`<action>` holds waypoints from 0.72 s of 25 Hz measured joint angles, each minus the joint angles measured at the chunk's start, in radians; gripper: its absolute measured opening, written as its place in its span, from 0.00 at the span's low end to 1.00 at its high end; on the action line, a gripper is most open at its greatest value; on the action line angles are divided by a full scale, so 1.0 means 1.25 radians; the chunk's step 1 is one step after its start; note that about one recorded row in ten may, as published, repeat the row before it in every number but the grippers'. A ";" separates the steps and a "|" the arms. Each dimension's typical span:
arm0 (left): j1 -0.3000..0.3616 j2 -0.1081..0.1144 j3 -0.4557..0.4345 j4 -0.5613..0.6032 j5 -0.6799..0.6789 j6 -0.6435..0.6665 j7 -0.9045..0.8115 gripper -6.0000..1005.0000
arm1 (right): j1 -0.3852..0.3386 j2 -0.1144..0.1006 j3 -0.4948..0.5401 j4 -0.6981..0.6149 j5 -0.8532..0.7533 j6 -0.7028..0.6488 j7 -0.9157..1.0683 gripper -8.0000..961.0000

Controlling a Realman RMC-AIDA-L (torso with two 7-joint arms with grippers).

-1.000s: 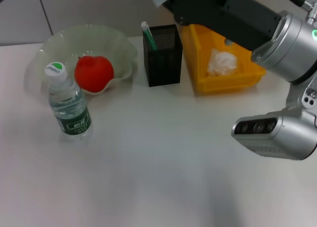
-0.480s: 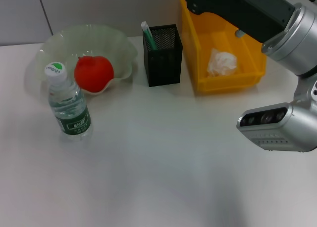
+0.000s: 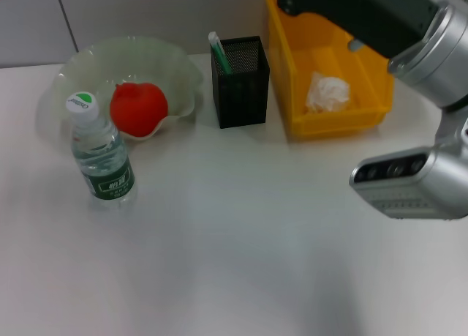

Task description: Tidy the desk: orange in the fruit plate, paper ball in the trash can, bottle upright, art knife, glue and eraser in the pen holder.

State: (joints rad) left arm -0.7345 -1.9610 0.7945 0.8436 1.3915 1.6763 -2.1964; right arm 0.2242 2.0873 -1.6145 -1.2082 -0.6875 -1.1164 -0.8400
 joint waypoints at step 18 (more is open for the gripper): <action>0.024 0.002 -0.010 0.001 -0.001 -0.019 0.048 0.40 | -0.088 0.001 0.099 -0.115 0.135 0.032 0.606 0.16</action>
State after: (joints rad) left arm -0.7040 -1.9586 0.7820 0.8446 1.3900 1.6525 -2.1368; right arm 0.1136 2.0890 -1.4905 -1.3525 -0.5193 -1.0759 -0.0823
